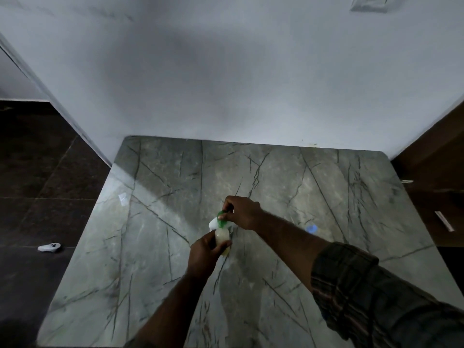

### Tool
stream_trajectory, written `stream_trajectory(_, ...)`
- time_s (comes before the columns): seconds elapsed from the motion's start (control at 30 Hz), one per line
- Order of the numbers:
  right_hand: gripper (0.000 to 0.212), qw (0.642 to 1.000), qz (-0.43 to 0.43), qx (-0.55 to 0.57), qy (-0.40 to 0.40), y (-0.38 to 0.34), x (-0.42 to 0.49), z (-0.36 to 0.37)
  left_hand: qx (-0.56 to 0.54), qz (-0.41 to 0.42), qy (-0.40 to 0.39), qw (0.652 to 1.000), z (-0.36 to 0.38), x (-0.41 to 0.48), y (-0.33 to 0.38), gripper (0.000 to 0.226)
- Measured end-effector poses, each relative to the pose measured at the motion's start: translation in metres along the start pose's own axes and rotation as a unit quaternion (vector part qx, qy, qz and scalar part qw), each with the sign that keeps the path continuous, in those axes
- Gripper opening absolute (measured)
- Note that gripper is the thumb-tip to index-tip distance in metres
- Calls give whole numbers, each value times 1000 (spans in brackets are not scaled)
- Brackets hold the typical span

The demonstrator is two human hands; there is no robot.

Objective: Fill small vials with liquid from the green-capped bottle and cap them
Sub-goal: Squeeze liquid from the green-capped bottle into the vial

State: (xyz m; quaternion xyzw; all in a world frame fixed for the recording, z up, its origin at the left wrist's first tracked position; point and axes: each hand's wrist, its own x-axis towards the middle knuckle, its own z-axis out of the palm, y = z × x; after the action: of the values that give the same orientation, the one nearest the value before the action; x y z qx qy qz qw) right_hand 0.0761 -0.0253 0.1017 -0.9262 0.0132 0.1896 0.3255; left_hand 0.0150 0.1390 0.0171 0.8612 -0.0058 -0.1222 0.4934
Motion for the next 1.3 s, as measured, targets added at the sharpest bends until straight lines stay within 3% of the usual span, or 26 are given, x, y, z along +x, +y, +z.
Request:
stream_trajectory(0.43, 25, 1000, 0, -5, 23, 1, 0, 2, 14, 10, 7, 1000, 0, 1, 0, 36)
stream_trajectory(1.3, 23, 1000, 8, -13, 21, 0, 0, 5, 19, 9, -2, 1000, -2, 5, -2, 43)
